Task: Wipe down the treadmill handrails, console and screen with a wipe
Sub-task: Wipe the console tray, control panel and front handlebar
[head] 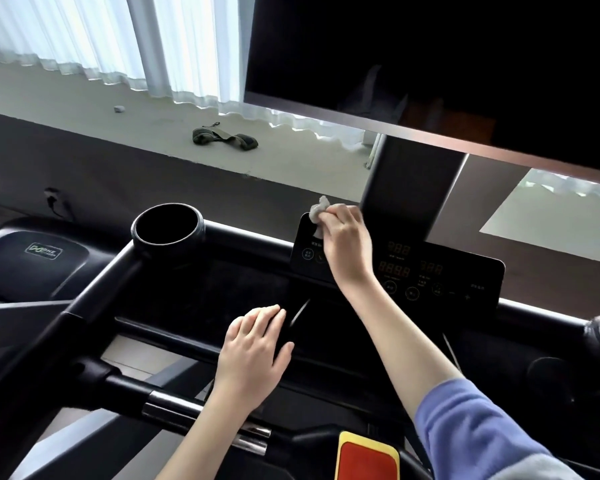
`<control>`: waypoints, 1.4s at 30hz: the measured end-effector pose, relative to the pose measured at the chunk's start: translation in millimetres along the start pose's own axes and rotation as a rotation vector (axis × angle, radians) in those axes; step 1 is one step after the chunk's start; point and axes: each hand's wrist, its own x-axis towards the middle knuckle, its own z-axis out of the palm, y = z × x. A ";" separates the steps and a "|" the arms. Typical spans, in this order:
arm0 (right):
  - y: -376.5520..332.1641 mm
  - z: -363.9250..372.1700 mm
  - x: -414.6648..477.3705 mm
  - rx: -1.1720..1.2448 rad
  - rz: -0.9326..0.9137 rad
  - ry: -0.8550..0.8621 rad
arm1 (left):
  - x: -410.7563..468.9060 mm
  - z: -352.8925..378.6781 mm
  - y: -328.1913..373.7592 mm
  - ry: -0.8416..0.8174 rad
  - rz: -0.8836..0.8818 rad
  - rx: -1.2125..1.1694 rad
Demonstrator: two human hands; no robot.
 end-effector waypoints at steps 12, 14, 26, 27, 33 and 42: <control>-27.1 17.8 -23.0 -0.031 -0.134 -0.024 | 0.0 0.6 -1.5 0.027 0.045 -0.009; -23.0 13.4 -38.9 -0.019 -0.229 -0.065 | 0.3 1.3 -1.4 0.033 0.050 -0.010; -12.6 6.7 -63.0 -0.034 -0.236 -0.167 | 1.1 2.5 -0.5 0.086 0.051 -0.005; -11.6 1.0 -60.5 -0.022 -0.191 -0.114 | 1.1 2.0 -0.2 0.081 0.049 -0.002; -13.1 11.1 -70.9 0.039 -0.191 -0.175 | 0.3 2.0 -0.1 0.045 0.025 0.019; 18.2 -22.4 -85.0 0.025 -0.131 -0.130 | 1.4 0.1 2.3 0.058 0.002 0.024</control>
